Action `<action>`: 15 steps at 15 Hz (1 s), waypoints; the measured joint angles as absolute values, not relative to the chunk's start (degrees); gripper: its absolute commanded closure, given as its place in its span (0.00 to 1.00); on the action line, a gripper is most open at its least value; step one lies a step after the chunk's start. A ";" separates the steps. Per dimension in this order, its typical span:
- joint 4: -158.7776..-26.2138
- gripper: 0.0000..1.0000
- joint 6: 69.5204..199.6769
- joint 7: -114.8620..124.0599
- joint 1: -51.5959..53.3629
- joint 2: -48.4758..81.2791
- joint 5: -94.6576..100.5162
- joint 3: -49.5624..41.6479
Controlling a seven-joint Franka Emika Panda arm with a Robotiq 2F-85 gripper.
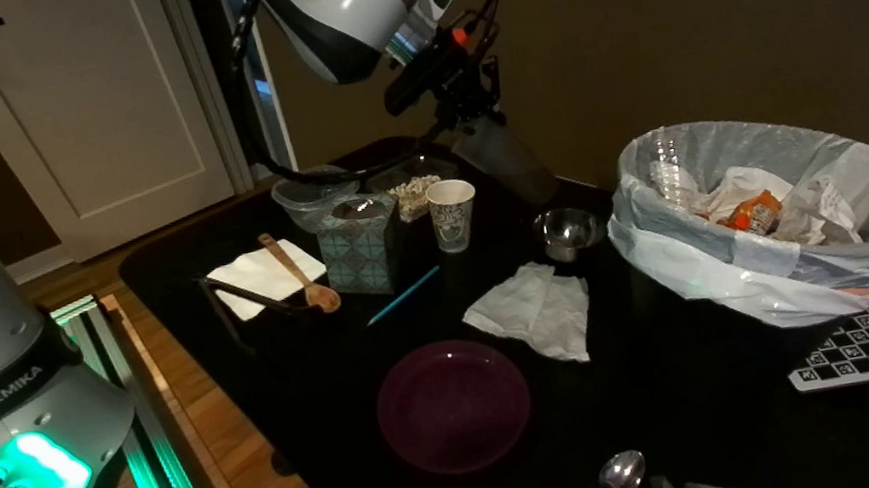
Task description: Push the closest cup forward, then then pour out the contents from the furthest cup into the closest cup
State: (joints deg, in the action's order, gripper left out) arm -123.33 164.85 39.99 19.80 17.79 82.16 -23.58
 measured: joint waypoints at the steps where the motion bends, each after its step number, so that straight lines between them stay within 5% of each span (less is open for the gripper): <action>1: -123.33 0.99 164.58 41.80 20.02 17.79 84.20 -23.64; 15: -123.70 0.99 157.93 59.56 22.50 17.84 104.73 -23.26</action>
